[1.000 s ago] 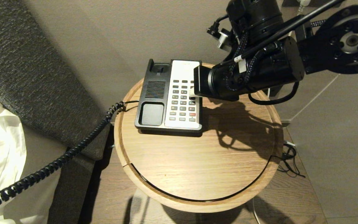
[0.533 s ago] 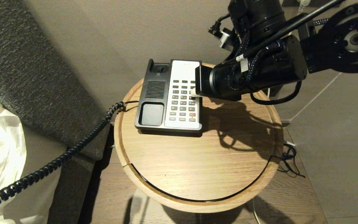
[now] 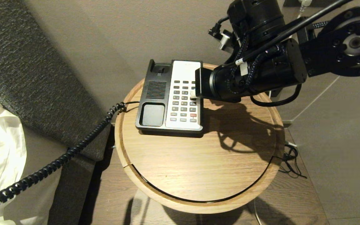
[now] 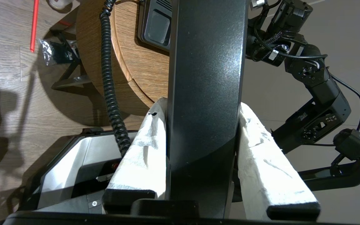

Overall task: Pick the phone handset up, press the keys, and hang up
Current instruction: Dial the number

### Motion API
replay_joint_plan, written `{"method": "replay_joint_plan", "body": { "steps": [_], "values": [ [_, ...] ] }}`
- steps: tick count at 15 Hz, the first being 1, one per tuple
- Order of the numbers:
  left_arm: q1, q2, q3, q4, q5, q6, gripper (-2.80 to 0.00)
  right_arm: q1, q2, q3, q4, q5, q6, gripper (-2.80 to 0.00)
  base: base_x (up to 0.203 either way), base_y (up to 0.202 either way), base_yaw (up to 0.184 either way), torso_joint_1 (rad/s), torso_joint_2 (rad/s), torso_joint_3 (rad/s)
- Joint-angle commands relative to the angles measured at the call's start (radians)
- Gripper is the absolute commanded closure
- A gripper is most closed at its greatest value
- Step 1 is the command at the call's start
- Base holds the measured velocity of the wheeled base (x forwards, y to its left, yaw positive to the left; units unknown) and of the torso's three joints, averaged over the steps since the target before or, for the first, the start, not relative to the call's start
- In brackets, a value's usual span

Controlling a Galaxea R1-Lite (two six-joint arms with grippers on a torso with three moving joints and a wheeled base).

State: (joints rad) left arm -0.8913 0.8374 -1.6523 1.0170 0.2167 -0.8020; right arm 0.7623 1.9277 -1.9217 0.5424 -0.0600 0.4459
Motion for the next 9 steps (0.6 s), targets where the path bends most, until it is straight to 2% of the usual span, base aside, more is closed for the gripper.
{"method": "replay_joint_plan", "body": {
  "steps": [1,9],
  "values": [
    [0.000,-0.001,0.005,0.005,0.001,-0.005,0.00,0.001,-0.008,-0.011,0.007,0.002,0.007,0.00,0.000,0.000,0.000,0.000,0.00,0.000],
    [0.006,-0.002,0.016,0.005,-0.002,-0.006,0.00,0.043,-0.052,-0.002,0.028,0.021,0.042,0.00,0.000,0.000,0.000,0.000,0.00,0.000]
  ]
}}
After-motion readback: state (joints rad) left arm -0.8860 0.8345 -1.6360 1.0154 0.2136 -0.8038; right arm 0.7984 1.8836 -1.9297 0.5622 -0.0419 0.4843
